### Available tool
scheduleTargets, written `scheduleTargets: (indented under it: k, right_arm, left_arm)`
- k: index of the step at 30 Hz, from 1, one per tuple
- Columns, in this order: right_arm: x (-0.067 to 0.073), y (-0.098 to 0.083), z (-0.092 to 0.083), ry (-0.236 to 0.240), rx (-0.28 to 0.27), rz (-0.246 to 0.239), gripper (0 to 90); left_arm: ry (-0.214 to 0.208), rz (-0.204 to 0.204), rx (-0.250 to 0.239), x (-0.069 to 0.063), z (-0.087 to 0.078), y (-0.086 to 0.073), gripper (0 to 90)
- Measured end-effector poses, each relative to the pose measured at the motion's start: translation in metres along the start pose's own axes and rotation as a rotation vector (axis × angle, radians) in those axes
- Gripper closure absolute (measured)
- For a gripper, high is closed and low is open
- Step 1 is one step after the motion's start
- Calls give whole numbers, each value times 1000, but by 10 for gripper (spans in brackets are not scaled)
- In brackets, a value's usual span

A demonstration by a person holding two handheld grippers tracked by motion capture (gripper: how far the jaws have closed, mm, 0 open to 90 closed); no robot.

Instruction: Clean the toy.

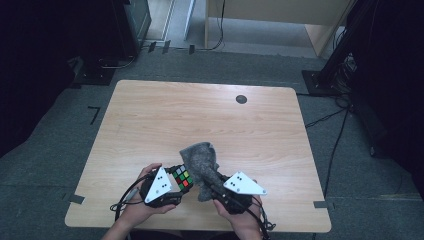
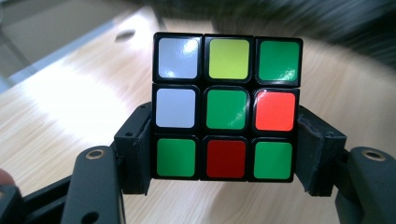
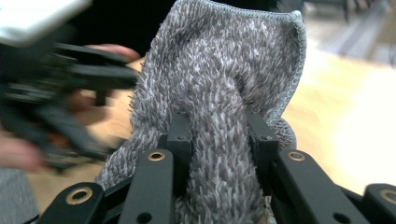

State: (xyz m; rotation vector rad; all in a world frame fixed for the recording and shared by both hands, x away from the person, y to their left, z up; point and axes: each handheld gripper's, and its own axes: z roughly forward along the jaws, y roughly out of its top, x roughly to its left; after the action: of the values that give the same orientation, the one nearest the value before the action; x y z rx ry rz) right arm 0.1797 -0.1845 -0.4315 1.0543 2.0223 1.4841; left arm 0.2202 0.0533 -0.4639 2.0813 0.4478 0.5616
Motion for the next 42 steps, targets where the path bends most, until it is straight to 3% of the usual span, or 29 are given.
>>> scheduleTargets:
  k: [2, 4, 6, 8, 9, 11, 13, 14, 16, 18, 21, 23, 24, 26, 27, 28, 30, 32, 33, 34, 35, 36, 38, 40, 41, 42]
  right_arm:
    - [16, 5, 1, 23, -6, -105, 692]
    - [32, 4, 7, 15, 42, -221, 690]
    - [43, -2, 14, -14, 83, -321, 685]
    - [45, -5, 15, -61, 97, -376, 685]
    - [42, -4, 15, -79, 95, -372, 683]
    - [32, -2, 12, -76, 84, -297, 686]
    - [25, -1, 10, -154, 89, -283, 688]
    - [22, 0, 8, -150, 86, -266, 689]
    - [17, 1, 4, -96, 47, -195, 688]
    - [18, 3, 3, -46, 27, -184, 688]
    - [15, 3, 4, -63, 40, -183, 688]
    - [7, 2, 4, -122, 67, -149, 689]
    - [-1, 1, 2, -129, 64, -105, 689]
    - [-7, 0, -2, -85, 23, -24, 689]
    - [-6, 1, -4, -47, -3, -15, 689]
    - [-2, 3, -6, -2, -29, -31, 688]
    - [6, 6, -4, -2, -23, -78, 689]
    - [8, 5, -2, -43, 4, -111, 689]
    - [5, 2, 1, -91, 44, -128, 689]
    - [2, 1, 2, -117, 63, -132, 689]
    - [-5, -2, 1, -130, 68, -104, 690]
    - [-8, -2, -1, -123, 57, -73, 689]
    - [-10, 0, -7, -64, -11, -37, 689]
    - [-5, 5, -11, 31, -72, -39, 687]
    - [-2, 6, -10, 59, -76, -43, 687]
    - [0, 6, -8, 48, -53, -64, 686]
  left_arm:
    - [23, 19, 41, -4, 4, 1, 341]
    - [37, 44, 67, -9, 6, 4, 341]
    - [68, 86, 102, -14, 7, 6, 342]
    - [46, 92, 92, -15, 6, 6, 342]
    - [39, 79, 82, -14, 5, 6, 343]
    - [48, 78, 75, -13, 5, 6, 342]
    - [16, 59, 49, -11, 3, 5, 342]
    - [16, 57, 43, -10, 2, 5, 342]
    - [6, 57, 25, -10, 1, 5, 342]
    - [-22, 39, -10, -9, -2, 5, 342]
    - [-43, 25, -54, -7, -6, 5, 342]
    - [-75, 4, -92, -3, -10, 5, 343]
    - [-85, 0, -105, -2, -12, 5, 342]
    - [-103, -10, -127, 0, -14, 5, 343]
    - [-104, -17, -131, 0, -14, 5, 342]
    - [-105, -19, -134, 0, -14, 5, 342]
    - [-109, -22, -141, 1, -16, 5, 342]
    - [-121, -25, -144, 3, -17, 3, 342]
    - [-122, -32, -150, 3, -17, 3, 342]
    - [-129, -43, -160, 5, -18, 3, 342]
    - [-129, -48, -167, 5, -18, 3, 342]
    - [-123, -49, -171, 6, -19, 3, 342]
    - [-122, -54, -174, 6, -19, 4, 342]
    - [-128, -61, -179, 7, -20, 4, 342]
    - [-141, -69, -187, 8, -20, 4, 342]
    - [-144, -79, -190, 9, -21, 4, 342]
